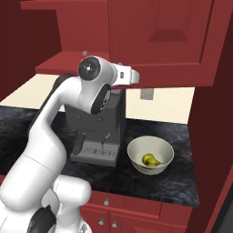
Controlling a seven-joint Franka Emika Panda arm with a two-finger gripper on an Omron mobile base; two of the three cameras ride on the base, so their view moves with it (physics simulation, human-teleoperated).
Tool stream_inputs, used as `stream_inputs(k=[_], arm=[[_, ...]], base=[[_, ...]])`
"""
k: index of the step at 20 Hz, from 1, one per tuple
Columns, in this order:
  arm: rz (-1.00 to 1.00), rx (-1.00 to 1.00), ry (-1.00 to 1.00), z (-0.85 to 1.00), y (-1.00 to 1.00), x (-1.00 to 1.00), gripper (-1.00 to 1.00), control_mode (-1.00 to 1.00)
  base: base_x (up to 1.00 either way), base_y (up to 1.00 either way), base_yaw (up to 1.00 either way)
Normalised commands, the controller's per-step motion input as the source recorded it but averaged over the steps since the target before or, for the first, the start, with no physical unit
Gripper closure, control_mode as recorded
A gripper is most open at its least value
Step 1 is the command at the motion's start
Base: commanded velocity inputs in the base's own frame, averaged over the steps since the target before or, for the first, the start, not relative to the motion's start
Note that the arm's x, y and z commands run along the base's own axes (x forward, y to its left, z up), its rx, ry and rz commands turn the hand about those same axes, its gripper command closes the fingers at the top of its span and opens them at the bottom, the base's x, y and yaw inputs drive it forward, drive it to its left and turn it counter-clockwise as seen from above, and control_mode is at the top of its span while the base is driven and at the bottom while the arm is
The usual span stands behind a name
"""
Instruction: Open the cabinet. Pick the pear and pear from the cabinet and place them into the bowl. Then close the cabinet.
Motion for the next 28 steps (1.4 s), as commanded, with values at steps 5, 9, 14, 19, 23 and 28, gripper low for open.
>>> stream_inputs(k=[5,9,14,19,23,28], arm=[[0.00,0.00,-0.04,-0.20,0.00,0.58,-1.00,-1.00],[0.00,0.00,-0.03,-0.23,0.00,0.62,-1.00,-1.00],[0.00,0.00,-0.01,-0.02,0.00,0.42,-1.00,-1.00],[0.00,0.00,-0.07,0.00,0.00,0.25,-1.00,-1.00],[0.00,0.00,-0.09,0.00,0.00,0.21,-1.00,-1.00],[0.00,0.00,-0.02,0.02,0.00,0.12,-1.00,-1.00]], base=[[0.00,0.00,0.00],[0.00,0.00,0.00],[0.00,0.00,0.00],[0.00,0.00,0.00],[0.00,0.00,0.00],[0.00,0.00,0.00]])
